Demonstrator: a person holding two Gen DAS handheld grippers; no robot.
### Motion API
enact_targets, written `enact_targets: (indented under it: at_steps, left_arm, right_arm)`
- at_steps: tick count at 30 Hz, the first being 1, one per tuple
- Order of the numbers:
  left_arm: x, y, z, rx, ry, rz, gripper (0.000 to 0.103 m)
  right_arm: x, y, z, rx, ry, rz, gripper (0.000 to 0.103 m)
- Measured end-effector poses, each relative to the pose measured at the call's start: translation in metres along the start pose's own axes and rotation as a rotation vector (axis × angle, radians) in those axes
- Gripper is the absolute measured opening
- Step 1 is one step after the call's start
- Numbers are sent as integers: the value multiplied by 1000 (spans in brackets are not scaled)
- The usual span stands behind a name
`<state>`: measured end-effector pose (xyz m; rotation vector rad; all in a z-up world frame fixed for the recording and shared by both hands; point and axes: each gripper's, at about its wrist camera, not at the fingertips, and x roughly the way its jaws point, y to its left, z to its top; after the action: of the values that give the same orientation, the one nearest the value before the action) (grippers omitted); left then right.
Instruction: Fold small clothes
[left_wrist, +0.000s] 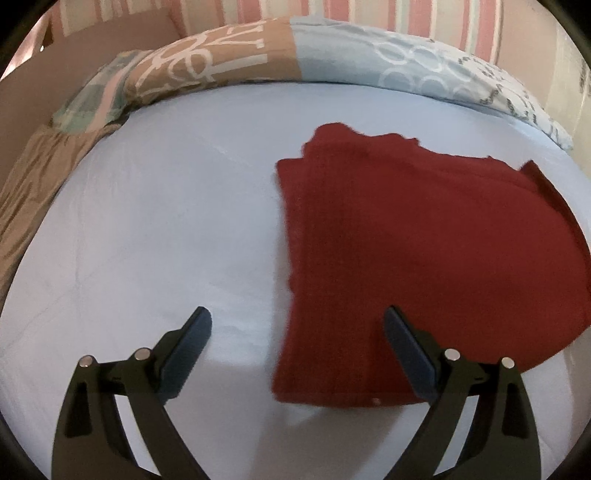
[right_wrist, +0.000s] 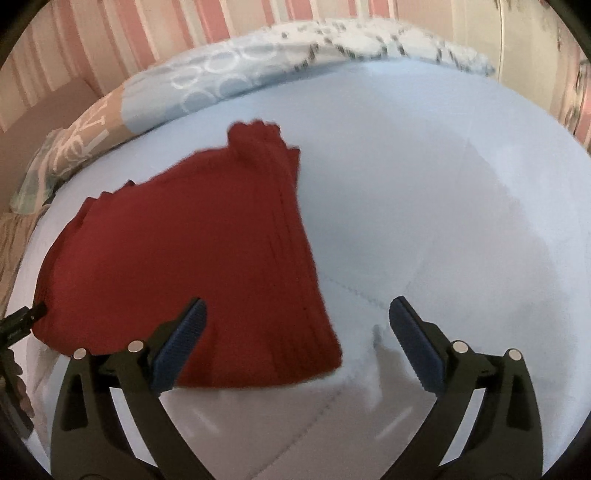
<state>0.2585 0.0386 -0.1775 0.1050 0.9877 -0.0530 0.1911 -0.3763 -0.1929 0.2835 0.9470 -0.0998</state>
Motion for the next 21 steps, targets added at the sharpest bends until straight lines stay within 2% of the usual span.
enact_targets:
  at_steps: [5, 8, 14, 16, 20, 21]
  left_arm:
    - [-4, -24, 0, 78, -21, 17, 95]
    - [-4, -34, -1, 110, -26, 21, 95]
    - [-3, -41, -3, 106, -18, -3, 95]
    - [-3, -43, -3, 109, -19, -2, 95]
    - [-4, -46, -3, 113, -22, 2, 94]
    - [-5, -47, -3, 114, -23, 2, 95]
  right_arm:
    - [6, -3, -6, -19, 30, 11, 99]
    - [9, -6, -9, -2, 63, 54, 99]
    - [6, 2, -19, -37, 93, 70, 99]
    - [10, 0, -19, 2, 111, 102, 99]
    - [15, 13, -11, 2, 139, 168, 100]
    - [16, 17, -9, -3, 142, 157, 100]
